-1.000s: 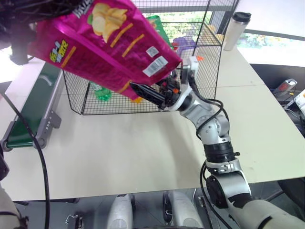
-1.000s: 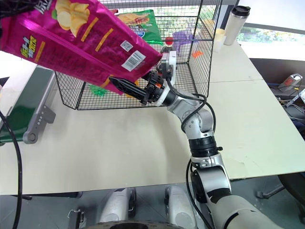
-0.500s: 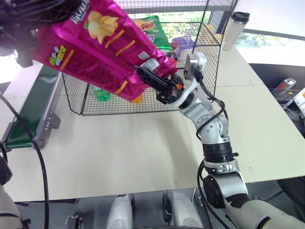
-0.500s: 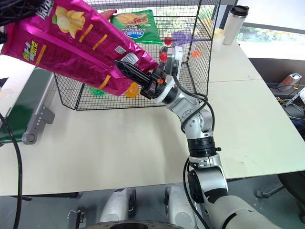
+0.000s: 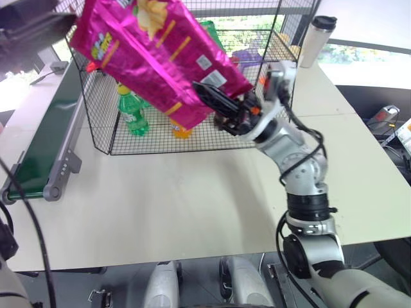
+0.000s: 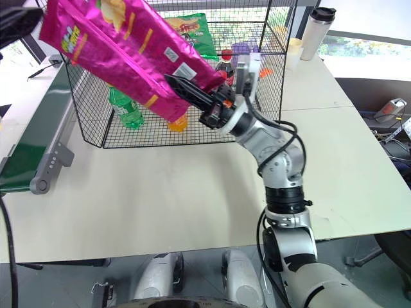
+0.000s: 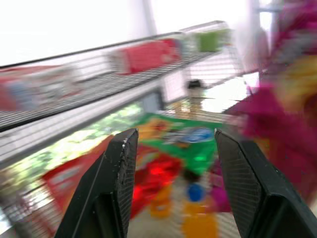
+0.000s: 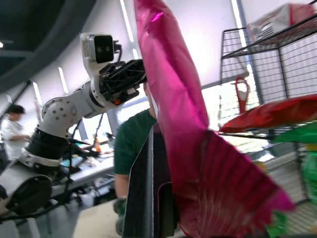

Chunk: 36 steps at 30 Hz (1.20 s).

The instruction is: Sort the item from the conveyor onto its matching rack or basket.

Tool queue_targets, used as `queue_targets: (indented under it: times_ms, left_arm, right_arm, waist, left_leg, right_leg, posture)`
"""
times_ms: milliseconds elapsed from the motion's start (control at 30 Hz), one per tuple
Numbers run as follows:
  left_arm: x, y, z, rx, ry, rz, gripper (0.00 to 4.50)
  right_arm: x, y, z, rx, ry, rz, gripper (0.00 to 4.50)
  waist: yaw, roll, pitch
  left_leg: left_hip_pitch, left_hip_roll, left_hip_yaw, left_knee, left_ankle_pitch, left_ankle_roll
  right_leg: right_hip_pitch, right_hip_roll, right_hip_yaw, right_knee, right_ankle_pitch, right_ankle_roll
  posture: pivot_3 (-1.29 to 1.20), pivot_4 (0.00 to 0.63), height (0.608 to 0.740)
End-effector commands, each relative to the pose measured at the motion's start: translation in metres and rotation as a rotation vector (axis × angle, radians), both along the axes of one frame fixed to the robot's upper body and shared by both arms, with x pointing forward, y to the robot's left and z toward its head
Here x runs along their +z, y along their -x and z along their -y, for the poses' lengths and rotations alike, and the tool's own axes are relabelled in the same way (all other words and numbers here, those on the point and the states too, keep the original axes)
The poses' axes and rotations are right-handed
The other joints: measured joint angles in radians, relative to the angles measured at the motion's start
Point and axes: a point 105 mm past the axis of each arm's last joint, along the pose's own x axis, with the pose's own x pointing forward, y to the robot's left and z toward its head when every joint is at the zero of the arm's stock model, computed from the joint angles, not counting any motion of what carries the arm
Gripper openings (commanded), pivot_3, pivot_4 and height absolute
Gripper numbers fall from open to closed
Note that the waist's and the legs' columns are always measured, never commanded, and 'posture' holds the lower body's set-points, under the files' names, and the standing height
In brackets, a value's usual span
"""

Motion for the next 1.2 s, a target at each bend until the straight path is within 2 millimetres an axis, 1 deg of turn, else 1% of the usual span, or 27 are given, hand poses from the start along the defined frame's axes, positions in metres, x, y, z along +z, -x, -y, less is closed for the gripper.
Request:
queue_targets:
  times_ms: [33,67,200,267,300,367,433,500,567,700,767,833,900,933,1033,1133,1200]
  left_arm:
    - [0.010,0.020,-0.004,0.016,0.011,0.059,2.53]
    - [0.007,0.021,-0.002,0.004,0.013,0.047,2.53]
    - [-0.011,0.017,0.021,-0.058,0.072,0.004,2.53]
    - [-0.018,0.012,0.035,-0.091,0.102,-0.009,2.53]
    - [-0.020,0.010,0.040,-0.100,0.111,-0.013,2.53]
    - [-0.030,0.004,0.060,-0.147,0.147,-0.041,2.53]
    - [-0.035,0.001,0.072,-0.175,0.175,-0.059,2.53]
    - [-0.055,-0.005,0.088,-0.155,0.094,-0.102,2.53]
    - [-0.074,-0.007,0.100,-0.137,0.027,-0.135,2.53]
    - [-0.104,-0.008,0.111,-0.058,-0.090,-0.158,2.53]
    - [-0.116,-0.006,0.118,-0.041,-0.117,-0.157,2.53]
    - [-0.121,-0.004,0.124,-0.041,-0.086,-0.159,2.53]
    - [-0.127,-0.001,0.129,-0.041,-0.067,-0.167,2.53]
    - [-0.129,0.000,0.130,-0.039,-0.062,-0.170,2.53]
    - [-0.131,0.001,0.130,-0.029,-0.056,-0.172,2.53]
    - [-0.134,0.000,0.130,-0.018,-0.051,-0.174,2.53]
    - [-0.136,-0.001,0.130,-0.016,-0.061,-0.174,2.53]
  right_arm:
    - [0.027,0.015,0.037,-0.159,0.001,0.101,0.00]
    - [0.030,0.017,0.045,-0.194,0.012,0.110,0.00]
    - [0.045,0.024,0.087,-0.491,0.108,0.165,0.00]
    - [0.052,0.023,0.102,-0.642,0.144,0.193,0.00]
    - [0.054,0.022,0.107,-0.690,0.156,0.204,0.00]
    - [0.060,0.011,0.119,-0.893,0.239,0.251,0.00]
    - [0.064,0.005,0.125,-1.012,0.301,0.293,0.00]
    - [0.058,-0.010,0.123,-1.094,0.424,0.333,0.00]
    - [0.056,-0.026,0.119,-1.146,0.512,0.378,0.00]
    - [0.064,-0.051,0.114,-1.228,0.584,0.466,0.00]
    - [0.069,-0.064,0.112,-1.270,0.613,0.497,0.00]
    - [0.073,-0.076,0.110,-1.319,0.650,0.541,0.00]
    - [0.078,-0.086,0.108,-1.398,0.757,0.677,0.00]
    - [0.079,-0.091,0.108,-1.416,0.792,0.700,0.00]
    - [0.076,-0.102,0.104,-1.416,0.835,0.707,0.00]
    - [0.069,-0.113,0.091,-1.395,0.880,0.712,0.00]
    - [0.068,-0.118,0.083,-1.371,0.869,0.670,0.00]
  waist:
    - [0.001,0.000,0.000]
    - [0.002,0.000,0.000]
    - [0.006,-0.001,0.000]
    - [0.004,-0.001,-0.001]
    - [0.003,-0.001,-0.001]
    - [0.000,-0.001,-0.001]
    - [-0.001,-0.001,-0.001]
    - [-0.006,-0.001,-0.001]
    - [-0.010,-0.001,-0.001]
    - [-0.008,0.000,-0.001]
    - [-0.005,0.000,-0.001]
    - [0.000,0.000,-0.001]
    - [0.001,-0.001,-0.001]
    - [0.000,-0.001,-0.001]
    - [0.000,-0.001,-0.001]
    - [-0.003,-0.001,-0.001]
    - [-0.006,-0.001,-0.001]
  left_leg:
    - [0.000,0.000,0.000,0.000,0.000,0.000]
    - [0.000,-0.001,0.000,0.000,0.000,0.000]
    - [0.000,-0.003,0.000,0.000,0.000,0.000]
    - [0.001,-0.003,0.000,0.001,0.000,0.000]
    - [0.001,-0.003,0.000,0.001,0.000,0.000]
    - [0.002,-0.003,0.000,0.001,0.000,0.000]
    - [0.003,-0.004,0.000,0.001,0.000,0.000]
    - [0.002,-0.004,0.000,0.001,0.000,0.000]
    - [0.003,-0.004,0.001,0.000,0.000,0.000]
    - [0.002,-0.003,0.001,0.000,0.000,0.000]
    - [0.001,-0.003,0.001,0.000,0.000,0.000]
    - [0.001,-0.003,0.001,0.000,0.000,0.000]
    - [0.000,-0.004,0.001,0.000,0.000,0.000]
    - [0.000,-0.004,0.001,0.000,0.000,0.000]
    - [0.000,-0.004,0.001,0.000,0.000,0.000]
    - [0.000,-0.004,0.001,0.000,0.000,0.000]
    - [0.000,-0.004,0.001,0.000,0.000,0.000]
  right_leg:
    - [0.000,0.000,0.000,0.000,0.000,0.000]
    - [0.000,-0.002,0.000,-0.001,0.000,0.000]
    - [0.001,-0.004,0.000,-0.001,-0.001,0.001]
    - [0.002,-0.004,0.000,-0.001,-0.001,0.001]
    - [0.003,-0.004,0.000,-0.001,-0.001,0.001]
    - [0.003,-0.004,0.000,0.000,-0.001,0.001]
    - [0.004,-0.004,0.001,0.000,-0.001,0.001]
    - [0.003,-0.003,0.001,0.000,0.000,0.001]
    - [0.003,-0.003,0.002,-0.001,-0.001,0.002]
    - [0.002,-0.002,0.003,-0.001,-0.001,0.001]
    - [0.001,-0.002,0.003,-0.001,-0.001,0.001]
    - [0.001,-0.002,0.003,-0.001,-0.001,0.001]
    - [0.001,-0.003,0.002,-0.002,-0.001,0.001]
    - [0.001,-0.003,0.002,-0.002,-0.001,0.001]
    - [0.001,-0.003,0.002,-0.002,-0.001,0.001]
    - [0.001,-0.003,0.002,-0.002,-0.001,0.001]
    - [0.001,-0.003,0.002,-0.002,-0.001,0.001]
  posture:
    - [0.00,0.150,0.740]
    - [0.00,0.150,0.740]
    - [0.00,0.150,0.740]
    - [0.00,0.150,0.740]
    - [0.00,0.150,0.740]
    - [0.00,0.150,0.740]
    - [0.00,0.150,0.740]
    - [0.00,0.150,0.740]
    - [0.00,0.150,0.740]
    - [0.00,0.150,0.740]
    - [0.00,0.150,0.740]
    - [0.00,0.150,0.740]
    - [0.00,0.150,0.740]
    - [0.00,0.150,0.740]
    - [0.00,0.150,0.740]
    - [0.00,0.150,0.740]
    - [0.00,0.150,0.740]
